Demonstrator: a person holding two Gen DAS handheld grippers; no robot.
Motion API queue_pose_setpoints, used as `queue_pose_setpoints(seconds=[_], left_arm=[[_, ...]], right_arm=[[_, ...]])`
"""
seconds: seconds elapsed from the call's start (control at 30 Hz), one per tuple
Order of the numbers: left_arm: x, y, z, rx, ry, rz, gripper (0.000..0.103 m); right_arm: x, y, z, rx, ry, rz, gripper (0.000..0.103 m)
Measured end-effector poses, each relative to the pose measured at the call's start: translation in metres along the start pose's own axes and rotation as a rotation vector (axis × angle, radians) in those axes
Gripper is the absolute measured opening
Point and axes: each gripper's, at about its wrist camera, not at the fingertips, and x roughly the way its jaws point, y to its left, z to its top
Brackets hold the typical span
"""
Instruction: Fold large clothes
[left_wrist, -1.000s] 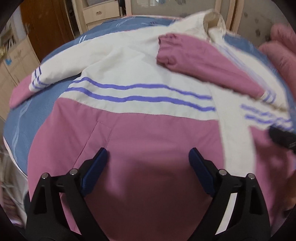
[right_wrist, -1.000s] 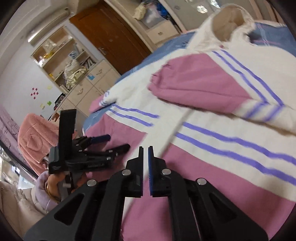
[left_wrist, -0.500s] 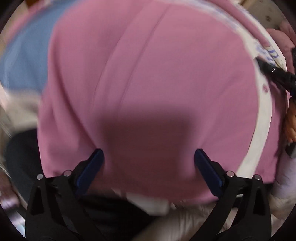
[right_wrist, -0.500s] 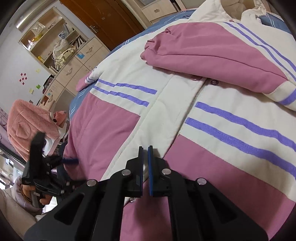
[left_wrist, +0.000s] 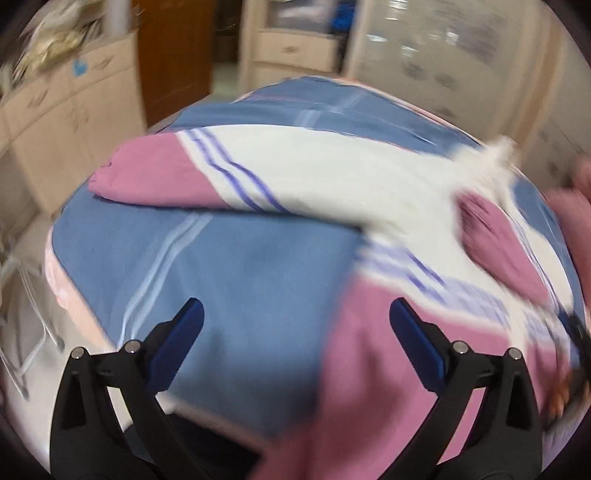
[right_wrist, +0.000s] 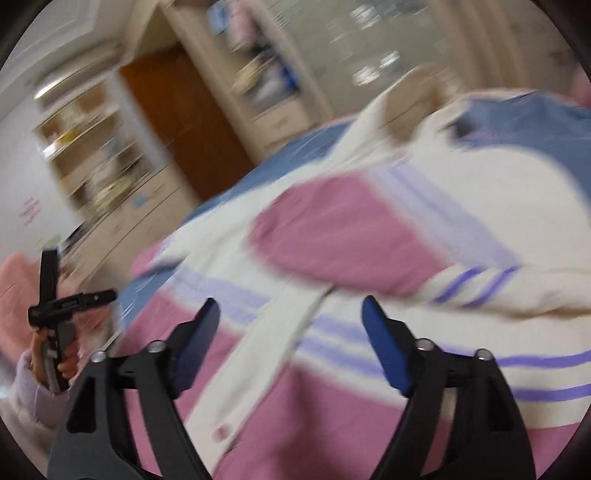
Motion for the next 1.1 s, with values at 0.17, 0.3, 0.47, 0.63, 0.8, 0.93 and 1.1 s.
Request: queue_pose_setpoints(seconds=[0.17, 0.3, 0.47, 0.63, 0.8, 0.93, 1.1], left_arm=[[0.078, 0.062, 0.066, -0.326, 0.117, -0.108, 0.101], [0.118, 0.099, 0.089, -0.531, 0.132, -0.152, 0.101], [0.132, 0.128, 0.101, -0.802, 0.063, -0.176, 0.063], [0.106, 0.09, 0.131, -0.681, -0.038, -0.331, 0.013], [0.053, -0.039, 0.145, -0.347, -0.072, -0.53, 0.013], [0.032, -0.183, 0.113, 0.018, 0.035, -0.684, 0.023], [0.021, -0.344, 0.008, 0.585, 0.128, -0.519, 0.044]], right_arm=[[-0.01, -0.04, 0.008, 0.109, -0.093, -0.251, 0.102], [-0.01, -0.072, 0.012, 0.198, -0.063, -0.287, 0.102], [-0.005, -0.073, 0.013, 0.211, -0.042, -0.282, 0.102], [0.002, -0.063, 0.012, 0.16, -0.025, -0.317, 0.102], [0.004, -0.066, 0.013, 0.167, -0.027, -0.322, 0.102], [0.001, -0.071, 0.014, 0.201, -0.039, -0.303, 0.102], [-0.023, -0.08, 0.016, 0.26, -0.111, -0.318, 0.102]])
